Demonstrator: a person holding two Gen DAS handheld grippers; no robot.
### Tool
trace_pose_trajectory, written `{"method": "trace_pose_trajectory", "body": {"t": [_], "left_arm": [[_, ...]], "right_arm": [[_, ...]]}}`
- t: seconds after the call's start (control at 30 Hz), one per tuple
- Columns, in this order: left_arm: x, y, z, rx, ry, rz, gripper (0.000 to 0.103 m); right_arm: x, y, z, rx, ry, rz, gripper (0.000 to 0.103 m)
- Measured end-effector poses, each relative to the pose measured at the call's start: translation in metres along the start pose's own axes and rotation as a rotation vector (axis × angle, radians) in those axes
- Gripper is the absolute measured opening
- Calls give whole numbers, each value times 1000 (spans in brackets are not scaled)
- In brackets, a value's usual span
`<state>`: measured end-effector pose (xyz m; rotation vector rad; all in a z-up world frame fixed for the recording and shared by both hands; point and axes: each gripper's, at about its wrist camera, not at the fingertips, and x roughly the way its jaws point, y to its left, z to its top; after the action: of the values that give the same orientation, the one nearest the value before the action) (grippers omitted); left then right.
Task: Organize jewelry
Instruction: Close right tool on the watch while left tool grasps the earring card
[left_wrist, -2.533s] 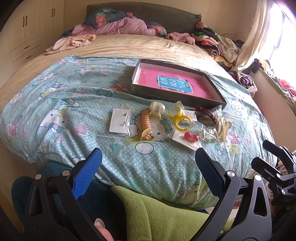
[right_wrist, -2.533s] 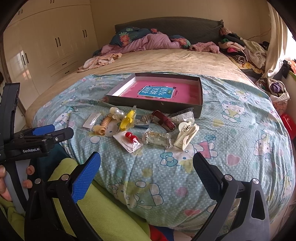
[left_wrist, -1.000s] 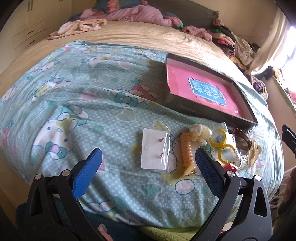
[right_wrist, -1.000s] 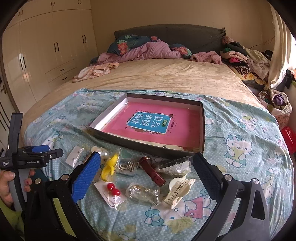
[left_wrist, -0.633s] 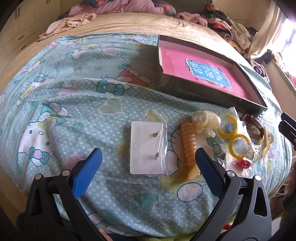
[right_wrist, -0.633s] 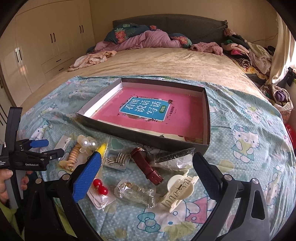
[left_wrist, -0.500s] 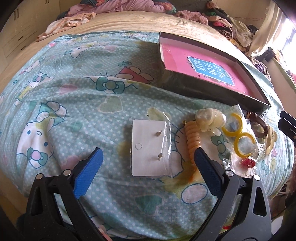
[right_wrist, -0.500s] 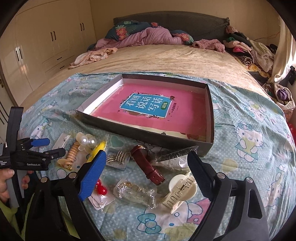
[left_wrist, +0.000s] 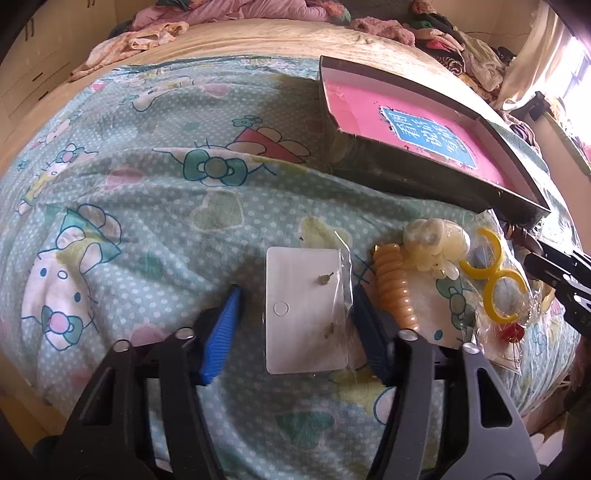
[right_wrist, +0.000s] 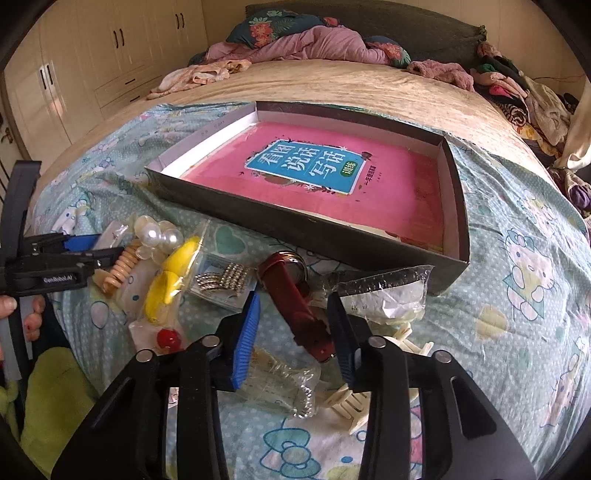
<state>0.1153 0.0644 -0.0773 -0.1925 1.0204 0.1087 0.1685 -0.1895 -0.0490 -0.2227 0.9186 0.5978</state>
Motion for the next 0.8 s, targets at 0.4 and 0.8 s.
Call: {"method": "trace_pose_trajectory", "body": {"t": [0.4, 0.8], "left_arm": [[-30, 5, 8, -26, -105, -70, 31], [-64, -10, 37, -5, -191, -80, 31]], "right_arm": [[-9, 4, 8, -22, -74, 61, 16], [-51, -2, 20, 3, -173, 77, 16]]}}
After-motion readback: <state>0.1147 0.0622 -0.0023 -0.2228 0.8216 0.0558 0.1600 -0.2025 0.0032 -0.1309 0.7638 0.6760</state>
